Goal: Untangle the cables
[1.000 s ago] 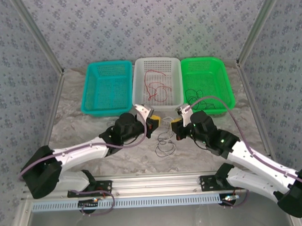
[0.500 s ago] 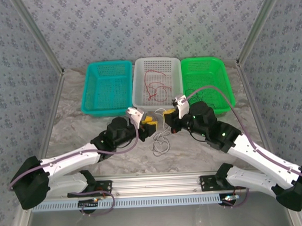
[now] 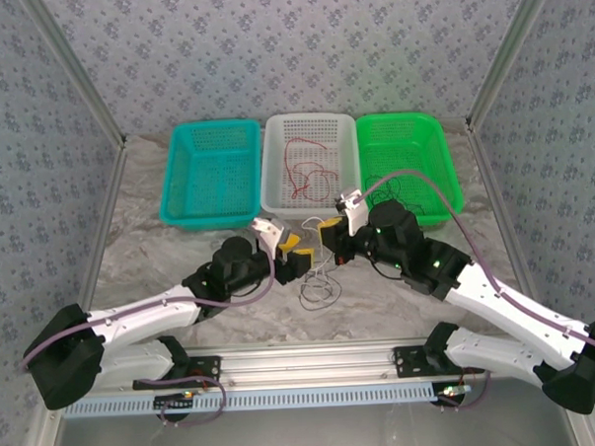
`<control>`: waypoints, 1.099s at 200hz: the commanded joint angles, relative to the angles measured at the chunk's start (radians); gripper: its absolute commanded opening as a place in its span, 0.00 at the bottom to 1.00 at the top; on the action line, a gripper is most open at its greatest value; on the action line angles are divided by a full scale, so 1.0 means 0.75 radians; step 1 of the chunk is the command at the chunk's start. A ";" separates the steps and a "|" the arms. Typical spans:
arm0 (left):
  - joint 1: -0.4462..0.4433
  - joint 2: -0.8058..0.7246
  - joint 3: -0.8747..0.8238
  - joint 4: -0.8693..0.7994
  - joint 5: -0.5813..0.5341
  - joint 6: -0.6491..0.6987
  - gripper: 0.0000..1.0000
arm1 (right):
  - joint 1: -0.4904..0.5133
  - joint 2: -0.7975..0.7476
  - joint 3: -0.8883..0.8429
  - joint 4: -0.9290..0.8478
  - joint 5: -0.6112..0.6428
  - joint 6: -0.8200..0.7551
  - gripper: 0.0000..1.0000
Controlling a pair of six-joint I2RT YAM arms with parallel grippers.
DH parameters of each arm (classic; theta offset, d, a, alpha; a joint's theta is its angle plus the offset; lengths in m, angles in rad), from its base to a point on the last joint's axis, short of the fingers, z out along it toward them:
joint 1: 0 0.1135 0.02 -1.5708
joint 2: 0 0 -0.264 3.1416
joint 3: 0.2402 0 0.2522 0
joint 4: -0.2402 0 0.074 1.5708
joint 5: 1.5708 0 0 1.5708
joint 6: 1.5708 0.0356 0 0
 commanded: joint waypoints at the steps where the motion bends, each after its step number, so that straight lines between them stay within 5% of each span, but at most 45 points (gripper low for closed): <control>1: -0.019 0.024 0.046 0.107 0.055 -0.018 0.60 | 0.010 -0.008 -0.004 0.035 -0.009 0.012 0.00; 220: -0.031 0.325 0.239 0.086 0.100 -0.009 0.57 | 0.015 -0.046 -0.053 0.178 -0.109 0.046 0.00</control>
